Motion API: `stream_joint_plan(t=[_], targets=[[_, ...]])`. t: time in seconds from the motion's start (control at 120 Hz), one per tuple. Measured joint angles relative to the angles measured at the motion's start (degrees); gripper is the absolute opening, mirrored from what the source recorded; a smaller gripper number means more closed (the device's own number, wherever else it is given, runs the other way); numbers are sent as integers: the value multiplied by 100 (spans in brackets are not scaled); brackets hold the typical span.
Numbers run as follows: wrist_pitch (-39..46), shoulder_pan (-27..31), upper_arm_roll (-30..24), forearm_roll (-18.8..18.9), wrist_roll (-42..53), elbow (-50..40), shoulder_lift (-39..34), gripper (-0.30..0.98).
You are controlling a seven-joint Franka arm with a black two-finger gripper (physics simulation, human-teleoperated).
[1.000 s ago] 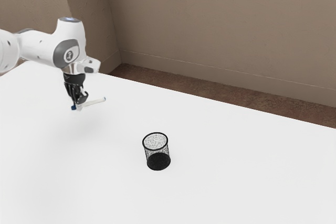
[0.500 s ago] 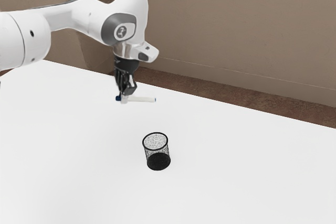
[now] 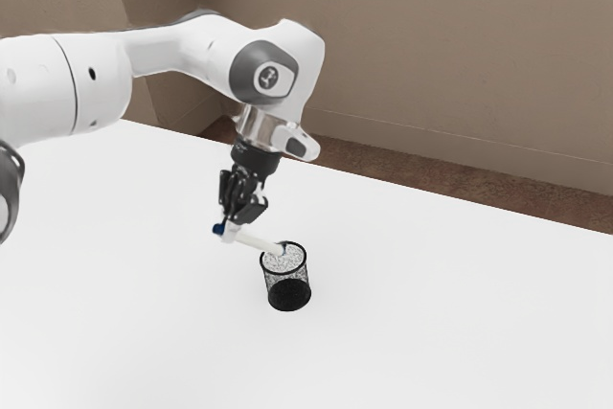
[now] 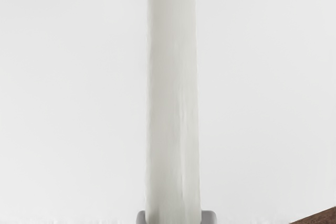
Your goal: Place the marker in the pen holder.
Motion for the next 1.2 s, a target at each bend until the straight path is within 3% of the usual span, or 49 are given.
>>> stream_joint_plan(t=[0.233, 0.8, 0.967, 1.2], targets=[[-413, -61, -15, 8, -351, 351, 462, -10], [-58, -28, 26, 478, -768, 1191, 1150, -10], [-184, -85, -24, 476, -818, 1212, 1138, -10], [-372, -150, 55, 245, -861, 649, 538, -10]])
